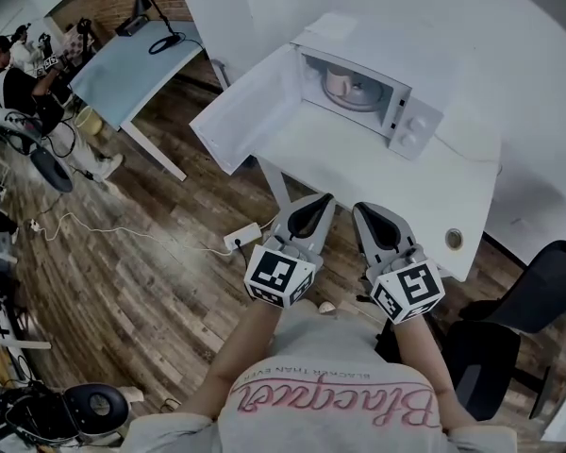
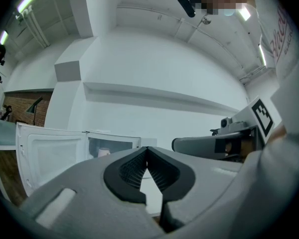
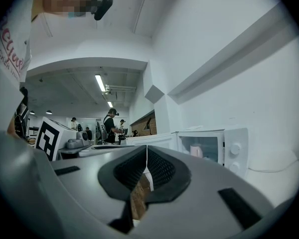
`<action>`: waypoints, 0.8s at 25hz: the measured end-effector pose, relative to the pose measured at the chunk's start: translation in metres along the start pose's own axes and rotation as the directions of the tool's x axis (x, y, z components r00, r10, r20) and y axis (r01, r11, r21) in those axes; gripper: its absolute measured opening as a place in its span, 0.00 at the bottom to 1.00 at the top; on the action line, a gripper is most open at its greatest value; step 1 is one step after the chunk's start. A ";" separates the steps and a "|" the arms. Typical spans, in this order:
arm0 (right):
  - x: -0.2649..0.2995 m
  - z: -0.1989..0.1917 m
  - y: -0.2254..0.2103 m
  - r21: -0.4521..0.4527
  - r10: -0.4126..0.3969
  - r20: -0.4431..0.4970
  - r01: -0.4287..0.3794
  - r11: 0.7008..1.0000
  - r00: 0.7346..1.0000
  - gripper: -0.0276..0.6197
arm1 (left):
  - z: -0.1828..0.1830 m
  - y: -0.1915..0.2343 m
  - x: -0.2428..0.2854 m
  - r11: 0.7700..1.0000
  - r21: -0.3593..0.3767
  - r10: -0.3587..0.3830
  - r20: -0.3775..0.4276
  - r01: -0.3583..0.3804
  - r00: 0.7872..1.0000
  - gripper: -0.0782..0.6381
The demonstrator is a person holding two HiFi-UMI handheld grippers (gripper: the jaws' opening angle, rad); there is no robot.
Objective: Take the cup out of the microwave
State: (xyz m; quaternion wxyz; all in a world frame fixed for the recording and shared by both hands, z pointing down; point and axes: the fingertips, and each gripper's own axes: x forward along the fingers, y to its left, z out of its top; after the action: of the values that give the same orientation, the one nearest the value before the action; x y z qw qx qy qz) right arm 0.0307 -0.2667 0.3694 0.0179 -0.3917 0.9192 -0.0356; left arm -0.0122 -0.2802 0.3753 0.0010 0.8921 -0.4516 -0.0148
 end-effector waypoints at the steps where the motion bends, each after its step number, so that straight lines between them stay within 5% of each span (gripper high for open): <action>1: 0.000 0.000 -0.002 0.002 0.001 -0.001 -0.001 1.000 1.000 0.06 | 0.000 0.000 0.002 1.000 0.001 0.000 -0.001 0.000 1.000 0.12; 20: 0.019 -0.002 -0.027 0.019 -0.005 -0.004 0.005 1.000 1.000 0.06 | -0.001 0.016 0.029 1.000 0.018 0.004 -0.012 -0.004 1.000 0.12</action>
State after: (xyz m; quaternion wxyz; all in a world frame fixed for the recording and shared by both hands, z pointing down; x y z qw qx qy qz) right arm 0.0364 -0.2990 0.3739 0.0195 -0.3937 0.9179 -0.0451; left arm -0.0083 -0.3132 0.3759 -0.0043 0.8912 -0.4536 -0.0053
